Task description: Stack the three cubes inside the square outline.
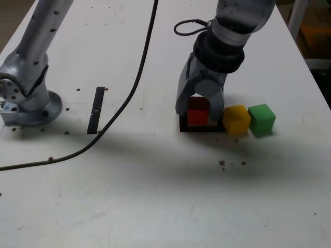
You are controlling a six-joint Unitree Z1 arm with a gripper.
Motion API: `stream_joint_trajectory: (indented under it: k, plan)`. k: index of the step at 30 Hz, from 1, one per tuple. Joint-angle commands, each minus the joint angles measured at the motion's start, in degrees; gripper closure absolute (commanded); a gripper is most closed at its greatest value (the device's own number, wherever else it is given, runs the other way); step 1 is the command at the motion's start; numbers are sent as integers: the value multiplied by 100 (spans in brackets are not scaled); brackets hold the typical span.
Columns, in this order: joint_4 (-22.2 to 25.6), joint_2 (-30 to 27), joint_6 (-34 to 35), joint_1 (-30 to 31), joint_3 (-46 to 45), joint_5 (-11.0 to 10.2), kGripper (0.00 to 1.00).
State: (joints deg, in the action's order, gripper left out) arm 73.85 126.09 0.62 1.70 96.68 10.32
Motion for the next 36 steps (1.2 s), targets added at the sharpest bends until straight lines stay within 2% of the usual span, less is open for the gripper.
stream_joint_trajectory:
  k: [1,4,6,10,11,13,20,26,29,32,36]
  plan:
    - [-7,47,15,6,40,-8,64]
    - [4,50,18,6,53,-9,61]
    - [13,49,21,6,60,-1,53]
    - [15,7,44,6,61,-6,16]
    - [9,-25,60,6,65,-25,10]
    - [3,-81,91,6,73,-45,5]
    - [157,-373,383,20,59,-56,2]
    - [733,-875,1075,49,180,-77,1]
    - [1119,-1023,1552,52,512,-75,0]
    - [1304,-1010,1996,88,811,-21,0]
    - [1549,-863,3275,216,1200,223,0]
